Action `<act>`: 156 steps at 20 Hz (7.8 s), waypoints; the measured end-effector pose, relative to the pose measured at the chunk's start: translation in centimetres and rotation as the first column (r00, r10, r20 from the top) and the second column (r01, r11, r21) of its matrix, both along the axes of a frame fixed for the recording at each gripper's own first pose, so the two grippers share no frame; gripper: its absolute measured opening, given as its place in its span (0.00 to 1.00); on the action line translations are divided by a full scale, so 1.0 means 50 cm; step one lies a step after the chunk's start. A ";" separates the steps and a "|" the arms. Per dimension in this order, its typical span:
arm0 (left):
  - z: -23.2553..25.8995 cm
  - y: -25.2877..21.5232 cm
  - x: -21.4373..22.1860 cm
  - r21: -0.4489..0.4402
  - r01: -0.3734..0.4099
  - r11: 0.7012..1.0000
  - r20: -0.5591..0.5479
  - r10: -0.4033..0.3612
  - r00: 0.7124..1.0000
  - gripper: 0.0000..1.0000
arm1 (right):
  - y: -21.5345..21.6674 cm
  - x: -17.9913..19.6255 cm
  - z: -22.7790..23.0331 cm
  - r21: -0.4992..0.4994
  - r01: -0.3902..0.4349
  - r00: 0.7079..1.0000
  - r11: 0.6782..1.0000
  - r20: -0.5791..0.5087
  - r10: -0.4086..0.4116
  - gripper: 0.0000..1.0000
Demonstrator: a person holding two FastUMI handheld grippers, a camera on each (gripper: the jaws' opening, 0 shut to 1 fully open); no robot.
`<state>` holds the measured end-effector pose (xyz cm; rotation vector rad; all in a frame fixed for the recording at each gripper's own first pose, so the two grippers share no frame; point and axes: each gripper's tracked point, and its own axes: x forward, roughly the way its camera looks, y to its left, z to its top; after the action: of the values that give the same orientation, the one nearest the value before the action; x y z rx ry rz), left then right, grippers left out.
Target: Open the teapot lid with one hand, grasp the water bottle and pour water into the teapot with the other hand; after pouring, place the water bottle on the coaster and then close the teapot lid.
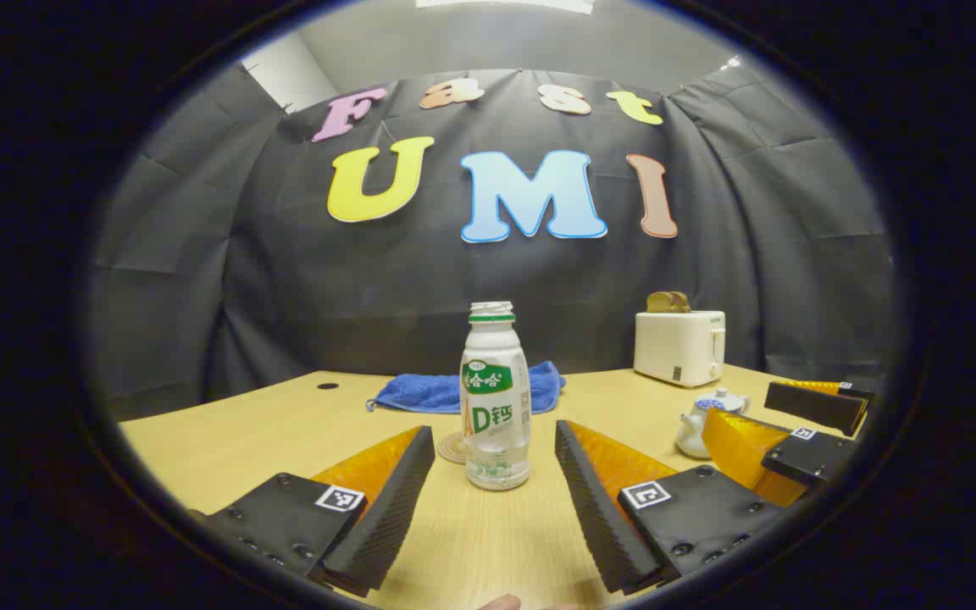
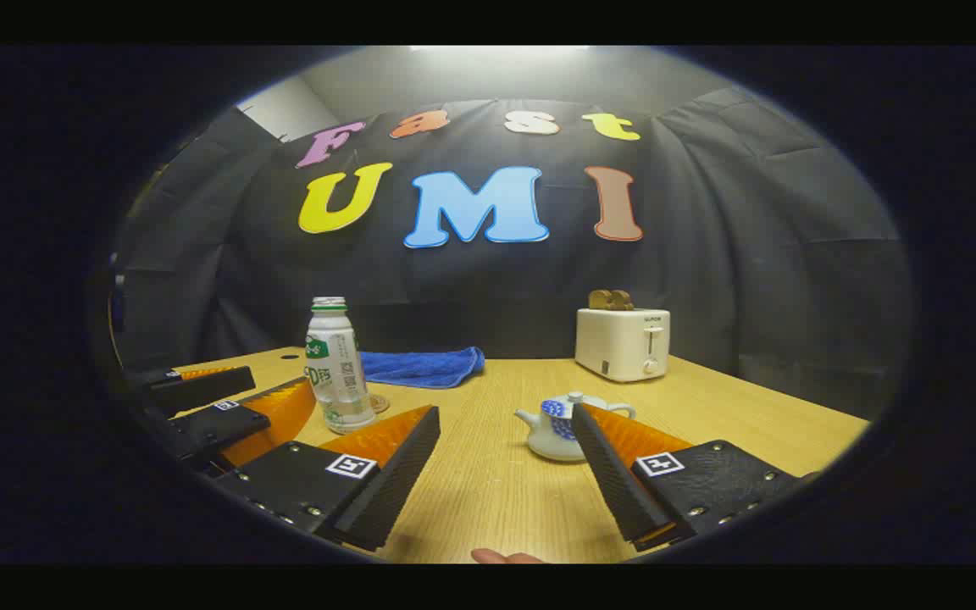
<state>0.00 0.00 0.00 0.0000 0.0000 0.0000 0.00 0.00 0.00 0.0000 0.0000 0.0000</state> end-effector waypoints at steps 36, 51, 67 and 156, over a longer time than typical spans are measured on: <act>0.028 0.027 0.086 0.031 0.037 0.999 -0.012 -0.037 0.999 0.99 | -0.122 0.188 -0.020 -0.003 0.046 0.989 0.999 -0.141 -0.046 0.32; 0.022 0.008 0.149 0.022 0.106 0.994 -0.006 -0.106 0.994 0.99 | -0.070 0.158 0.047 -0.120 -0.022 1.000 0.993 -0.018 0.020 0.00; -0.018 -0.024 0.236 0.002 0.209 0.978 -0.072 -0.208 0.975 0.87 | -0.068 0.133 0.084 -0.107 -0.037 0.999 0.994 0.034 0.041 0.00; 0.012 -0.330 0.179 0.973 0.009 -0.230 -0.078 -0.292 0.953 0.83 | -0.300 -0.181 0.023 0.020 0.149 0.989 0.989 -0.007 -0.149 0.00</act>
<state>8.93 -16.48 0.60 1.7852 -0.2105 -0.2832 -9.04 -15.01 1.16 0.0203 0.0053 -0.1494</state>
